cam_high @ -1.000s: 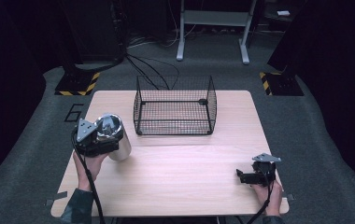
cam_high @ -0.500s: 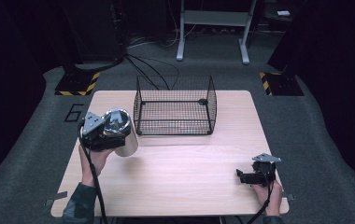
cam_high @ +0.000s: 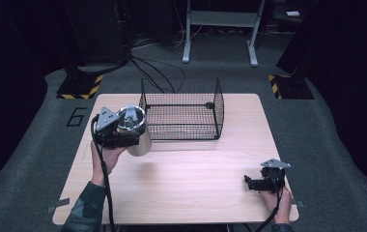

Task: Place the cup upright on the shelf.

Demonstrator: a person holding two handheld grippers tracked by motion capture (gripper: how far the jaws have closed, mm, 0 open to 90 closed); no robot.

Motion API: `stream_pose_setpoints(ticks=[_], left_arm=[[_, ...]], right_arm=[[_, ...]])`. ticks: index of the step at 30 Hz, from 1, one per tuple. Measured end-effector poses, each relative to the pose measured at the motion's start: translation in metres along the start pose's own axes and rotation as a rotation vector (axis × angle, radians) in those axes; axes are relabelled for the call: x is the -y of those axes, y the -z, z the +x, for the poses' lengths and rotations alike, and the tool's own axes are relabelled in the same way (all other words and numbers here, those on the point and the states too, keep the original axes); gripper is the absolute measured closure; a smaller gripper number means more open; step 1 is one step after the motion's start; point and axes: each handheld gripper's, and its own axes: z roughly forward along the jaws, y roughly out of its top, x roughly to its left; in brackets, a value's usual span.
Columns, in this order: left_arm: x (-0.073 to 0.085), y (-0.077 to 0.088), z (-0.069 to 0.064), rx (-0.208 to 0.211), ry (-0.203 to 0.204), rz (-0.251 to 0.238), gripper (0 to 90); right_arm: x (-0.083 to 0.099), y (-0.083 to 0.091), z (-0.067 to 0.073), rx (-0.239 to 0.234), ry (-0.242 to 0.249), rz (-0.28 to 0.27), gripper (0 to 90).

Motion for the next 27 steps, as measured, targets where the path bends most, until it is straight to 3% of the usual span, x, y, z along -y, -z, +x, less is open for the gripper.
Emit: stream_pose_setpoints(ticks=[27], left_arm=[[-0.042,-0.031,-0.012,0.081,-0.01,-0.018,3.7]], right_arm=[[0.0,0.0,0.0,0.002,-0.005,0.001,0.0]])
